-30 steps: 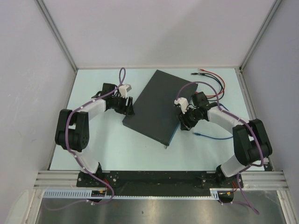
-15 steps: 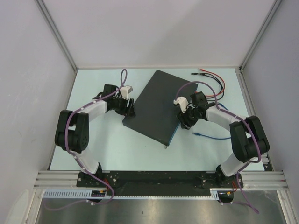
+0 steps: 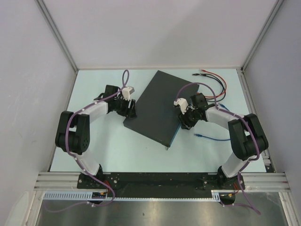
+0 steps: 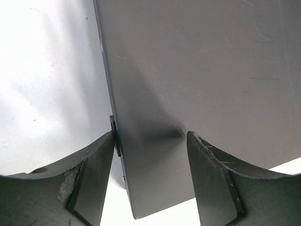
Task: Pull the plug from the switch port
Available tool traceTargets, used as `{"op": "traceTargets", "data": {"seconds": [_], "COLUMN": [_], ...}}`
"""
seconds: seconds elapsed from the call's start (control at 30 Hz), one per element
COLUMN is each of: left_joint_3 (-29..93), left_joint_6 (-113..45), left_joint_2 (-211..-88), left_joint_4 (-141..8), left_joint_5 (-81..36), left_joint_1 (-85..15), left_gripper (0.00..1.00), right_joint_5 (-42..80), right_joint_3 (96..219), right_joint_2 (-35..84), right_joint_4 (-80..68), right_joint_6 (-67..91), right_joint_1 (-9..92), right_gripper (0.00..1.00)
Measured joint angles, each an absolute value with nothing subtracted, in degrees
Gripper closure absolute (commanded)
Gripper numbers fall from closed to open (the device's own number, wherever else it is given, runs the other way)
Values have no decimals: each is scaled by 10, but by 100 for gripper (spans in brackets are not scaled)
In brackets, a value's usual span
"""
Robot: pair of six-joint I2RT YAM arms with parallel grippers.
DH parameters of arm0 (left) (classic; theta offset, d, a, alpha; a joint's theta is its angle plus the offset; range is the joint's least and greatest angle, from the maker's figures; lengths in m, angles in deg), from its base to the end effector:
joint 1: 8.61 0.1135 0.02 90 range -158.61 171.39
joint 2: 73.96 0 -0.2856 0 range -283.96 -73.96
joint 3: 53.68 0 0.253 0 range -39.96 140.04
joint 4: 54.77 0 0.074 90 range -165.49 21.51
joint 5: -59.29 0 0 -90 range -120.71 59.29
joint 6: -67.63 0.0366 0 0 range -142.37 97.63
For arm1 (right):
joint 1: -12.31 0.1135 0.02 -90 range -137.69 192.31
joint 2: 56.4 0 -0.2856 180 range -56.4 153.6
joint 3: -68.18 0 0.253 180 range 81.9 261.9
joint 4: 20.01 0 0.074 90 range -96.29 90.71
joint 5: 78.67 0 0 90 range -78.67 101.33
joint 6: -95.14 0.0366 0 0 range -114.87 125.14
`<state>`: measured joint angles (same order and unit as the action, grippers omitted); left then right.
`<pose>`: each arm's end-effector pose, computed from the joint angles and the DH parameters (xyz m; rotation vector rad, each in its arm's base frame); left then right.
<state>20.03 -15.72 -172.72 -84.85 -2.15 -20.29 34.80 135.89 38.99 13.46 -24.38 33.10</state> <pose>0.3425 -0.0887 0.2016 0.5906 2.4161 -0.6646 0.2966 0.1282 0.1861 -1.2171 2.2687 0.4822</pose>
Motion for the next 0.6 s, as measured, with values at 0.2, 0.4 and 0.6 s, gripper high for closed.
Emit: {"op": "traceTargets", "data": {"seconds": [0.2,0.4,0.6], "left_joint_3": [199,198,198], "left_joint_6": [-152,-148,-148], "left_joint_2": [-1726,-1725,-1725], "left_joint_4": [-848,-845,-844], "left_joint_5": [-27,-33,-34], "left_joint_1": [-207,-210,-211], "left_gripper": [32,32,32], "right_joint_5": [349,347,372], "right_joint_3": [1359,1361,1361], "right_joint_2": [402,404,403], "right_joint_4": [121,125,137], "right_joint_6": [-242,-251,-275], "right_joint_1": [331,327,307], "right_gripper": [79,98,100]}}
